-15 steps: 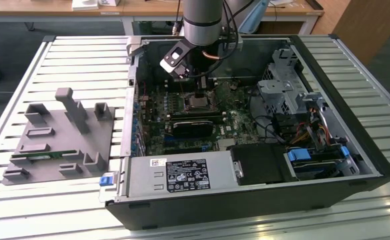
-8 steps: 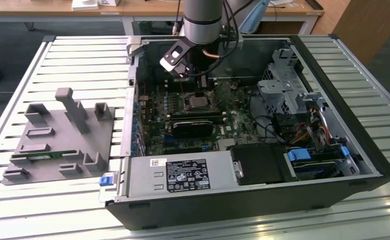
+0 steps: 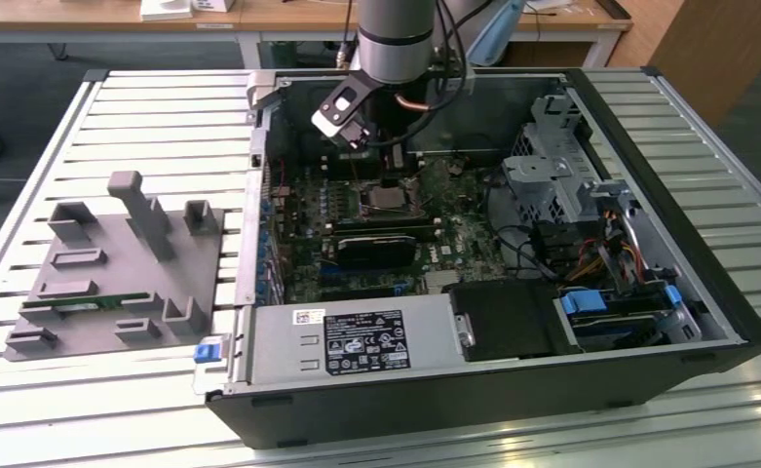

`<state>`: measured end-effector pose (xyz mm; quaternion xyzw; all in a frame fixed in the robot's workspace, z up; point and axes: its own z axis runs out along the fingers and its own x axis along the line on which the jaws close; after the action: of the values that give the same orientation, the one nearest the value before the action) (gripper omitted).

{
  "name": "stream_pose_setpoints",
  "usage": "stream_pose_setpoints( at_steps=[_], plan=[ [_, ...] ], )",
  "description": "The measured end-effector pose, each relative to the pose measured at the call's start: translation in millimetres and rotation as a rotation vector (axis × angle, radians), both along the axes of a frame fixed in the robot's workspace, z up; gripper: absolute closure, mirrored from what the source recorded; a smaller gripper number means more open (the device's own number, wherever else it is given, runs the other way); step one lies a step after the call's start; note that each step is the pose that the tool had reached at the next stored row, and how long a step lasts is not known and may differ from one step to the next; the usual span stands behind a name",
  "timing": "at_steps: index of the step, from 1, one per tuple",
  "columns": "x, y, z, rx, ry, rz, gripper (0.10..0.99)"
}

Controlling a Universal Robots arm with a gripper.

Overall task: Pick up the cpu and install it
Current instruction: 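Close the cpu cover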

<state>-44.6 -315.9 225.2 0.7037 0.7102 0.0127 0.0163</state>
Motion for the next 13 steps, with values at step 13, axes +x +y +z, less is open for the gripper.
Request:
stream_pose_setpoints(
  at_steps=[13],
  plan=[
    [0.0,0.0,14.2,0.0,0.0001,0.0,0.98]
  ],
)
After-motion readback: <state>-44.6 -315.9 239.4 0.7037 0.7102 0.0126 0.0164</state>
